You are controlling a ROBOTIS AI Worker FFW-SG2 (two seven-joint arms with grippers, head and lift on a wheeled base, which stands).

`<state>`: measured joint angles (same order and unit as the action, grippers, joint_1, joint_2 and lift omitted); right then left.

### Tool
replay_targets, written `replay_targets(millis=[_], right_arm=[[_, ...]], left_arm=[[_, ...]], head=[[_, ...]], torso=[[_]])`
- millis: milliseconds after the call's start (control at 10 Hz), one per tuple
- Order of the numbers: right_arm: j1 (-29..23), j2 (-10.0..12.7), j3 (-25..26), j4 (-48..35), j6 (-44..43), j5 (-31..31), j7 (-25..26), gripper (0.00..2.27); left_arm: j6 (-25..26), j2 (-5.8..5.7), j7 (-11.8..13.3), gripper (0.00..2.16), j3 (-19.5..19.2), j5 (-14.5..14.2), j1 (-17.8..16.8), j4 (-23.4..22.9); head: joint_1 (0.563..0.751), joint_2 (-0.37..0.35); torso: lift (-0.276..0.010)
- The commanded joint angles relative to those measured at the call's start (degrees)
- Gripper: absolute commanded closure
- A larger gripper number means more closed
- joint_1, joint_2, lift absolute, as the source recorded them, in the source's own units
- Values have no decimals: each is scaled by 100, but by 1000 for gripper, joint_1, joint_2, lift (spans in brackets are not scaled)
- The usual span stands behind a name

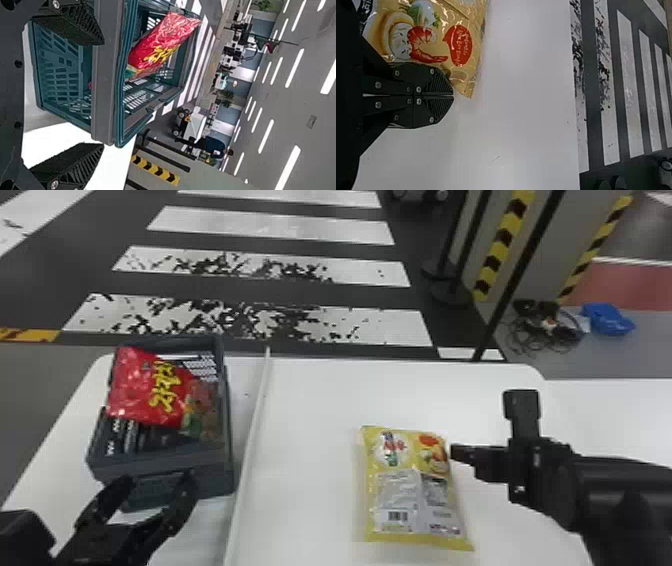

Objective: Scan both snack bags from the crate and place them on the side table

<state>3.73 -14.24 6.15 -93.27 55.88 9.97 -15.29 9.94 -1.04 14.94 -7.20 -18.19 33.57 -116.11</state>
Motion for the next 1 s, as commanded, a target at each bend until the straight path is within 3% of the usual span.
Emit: replay_targets(millis=[0,900], right_arm=[[14,-9,1,1,-2,-13,0,2246],[58,-17,9,1,-37,31,52,2243]], left_arm=[[4,-2,0,83,-1,0,0,-8],[-13,-2,0,83,-10,-9,9,-17]], head=[[695,-103],[695,-88]], torso=[[-95],[-95]])
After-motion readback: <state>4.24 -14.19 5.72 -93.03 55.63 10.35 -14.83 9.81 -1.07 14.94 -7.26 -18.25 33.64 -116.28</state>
